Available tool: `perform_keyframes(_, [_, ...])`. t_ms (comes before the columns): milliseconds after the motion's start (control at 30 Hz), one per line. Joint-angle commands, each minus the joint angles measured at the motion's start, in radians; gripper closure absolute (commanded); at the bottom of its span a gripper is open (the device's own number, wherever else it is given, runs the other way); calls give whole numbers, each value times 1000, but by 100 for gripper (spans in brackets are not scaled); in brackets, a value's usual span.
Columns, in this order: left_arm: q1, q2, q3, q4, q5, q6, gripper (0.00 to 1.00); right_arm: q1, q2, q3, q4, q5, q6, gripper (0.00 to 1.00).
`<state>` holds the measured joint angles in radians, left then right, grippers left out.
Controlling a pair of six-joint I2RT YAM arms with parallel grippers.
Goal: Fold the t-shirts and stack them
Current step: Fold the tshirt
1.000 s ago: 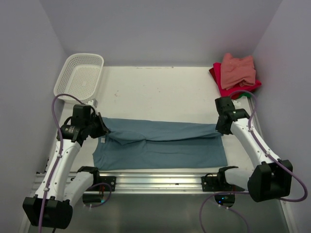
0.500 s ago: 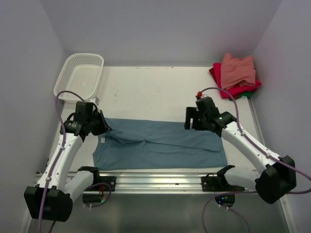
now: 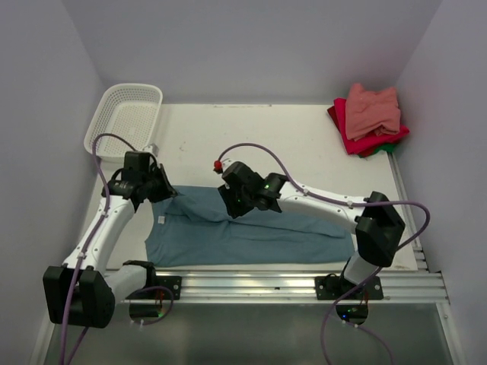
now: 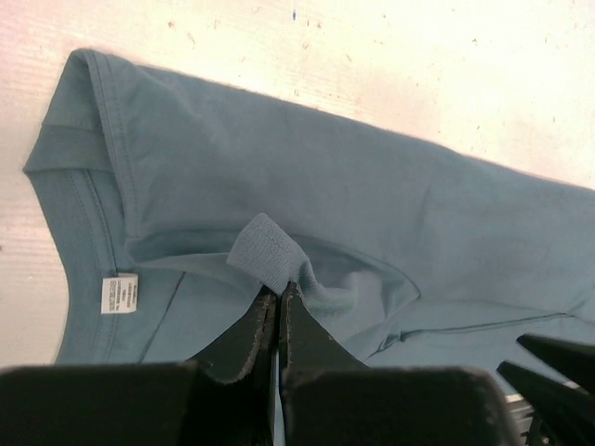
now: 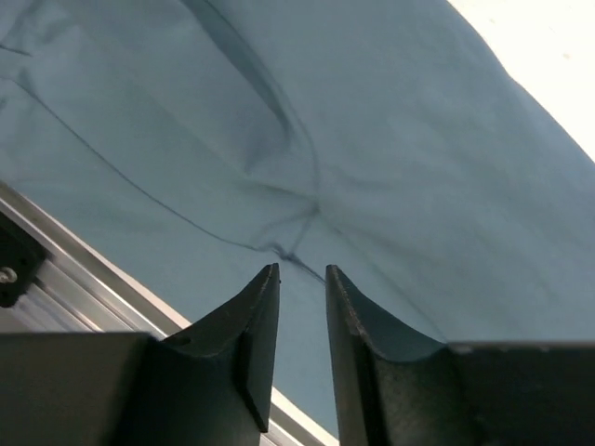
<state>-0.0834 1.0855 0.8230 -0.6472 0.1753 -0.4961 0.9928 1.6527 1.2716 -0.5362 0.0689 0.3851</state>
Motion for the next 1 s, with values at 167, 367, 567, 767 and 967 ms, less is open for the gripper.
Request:
perform_keyframes(167, [8,91,-10,187,3,-30,100,53,148,201,12,11,-75,81])
perform_keyframes(367, [8,212,-25,280,15,-45,100,69,246,278,27,-24,-84,84])
perform_keyframes(567, [8,324,-22,372,18,-79,100,87,321,360,25,-49,-91,84])
perform_keyframes(767, [13,382,-4,412,1,-110,100,112,387,425,12,-44,-92,77])
perform_keyframes(967, [13,418,-4,451,-14,-130,100,138,467,485,8,-34,-80,69])
